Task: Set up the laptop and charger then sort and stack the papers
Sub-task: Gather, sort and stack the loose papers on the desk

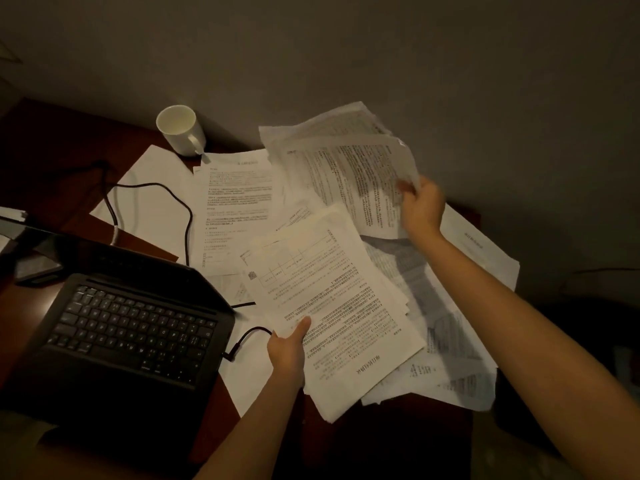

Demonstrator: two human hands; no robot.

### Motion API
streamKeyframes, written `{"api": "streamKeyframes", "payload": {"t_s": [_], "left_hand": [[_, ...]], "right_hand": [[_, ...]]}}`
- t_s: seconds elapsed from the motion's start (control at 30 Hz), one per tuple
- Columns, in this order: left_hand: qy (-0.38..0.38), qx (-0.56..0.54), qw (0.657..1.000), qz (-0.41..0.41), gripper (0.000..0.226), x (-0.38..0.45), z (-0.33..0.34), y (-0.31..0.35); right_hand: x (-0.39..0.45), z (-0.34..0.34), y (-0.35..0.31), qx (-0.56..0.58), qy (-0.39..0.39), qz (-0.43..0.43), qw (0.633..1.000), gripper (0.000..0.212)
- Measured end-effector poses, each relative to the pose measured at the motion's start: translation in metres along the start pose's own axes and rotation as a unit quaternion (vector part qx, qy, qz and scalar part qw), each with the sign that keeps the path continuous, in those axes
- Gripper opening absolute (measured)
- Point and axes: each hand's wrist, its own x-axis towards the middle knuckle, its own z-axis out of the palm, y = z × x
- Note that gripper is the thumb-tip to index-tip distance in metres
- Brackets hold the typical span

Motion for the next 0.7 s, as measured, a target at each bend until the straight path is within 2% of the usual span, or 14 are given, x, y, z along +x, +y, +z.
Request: {"api": "streamKeyframes", "payload": {"t_s": [0.07, 0.2, 0.3, 0.33, 0.4, 0.47, 0.53, 0.6, 0.7], "left_hand": [[-0.014, 0.006, 1.0, -0.012, 0.05, -0.002, -0.002, 0.002], [-0.046, -0.001, 0.999, -0.022, 0.046, -0.014, -0.004, 0.011], [0.013, 0.05, 0.997, 0.061, 0.044, -0.032, 0.004, 0.026], [0.036, 0.098, 0.99, 0.099, 0.049, -0.037, 0.007, 0.033], [0.04, 0.201, 0.966, 0.157, 0.076, -0.039, 0.007, 0.044], [-0.008, 0.26, 0.943, 0.209, 0.091, -0.043, 0.008, 0.06], [-0.045, 0.298, 0.918, 0.259, 0.093, -0.046, 0.013, 0.082], [-0.052, 0.34, 0.886, 0.31, 0.097, -0.048, 0.021, 0.112], [-0.072, 0.315, 0.88, 0.348, 0.102, -0.05, 0.033, 0.161]], "right_hand": [[-0.015, -0.013, 0.0, 0.043, 0.037, 0.002, 0.998, 0.018], [-0.043, -0.039, -0.001, 0.171, 0.08, 0.068, 0.98, 0.025], [-0.06, -0.056, 0.001, 0.237, 0.122, 0.105, 0.958, 0.027], [-0.063, -0.061, 0.005, 0.248, 0.137, 0.118, 0.952, 0.026], [-0.068, -0.07, 0.01, 0.27, 0.159, 0.137, 0.94, 0.027], [-0.072, -0.08, 0.013, 0.289, 0.16, 0.153, 0.931, 0.027], [-0.078, -0.087, 0.016, 0.301, 0.15, 0.162, 0.928, 0.024], [-0.087, -0.091, 0.019, 0.309, 0.133, 0.172, 0.926, 0.024], [-0.102, -0.09, 0.028, 0.333, 0.071, 0.154, 0.927, 0.018]]}}
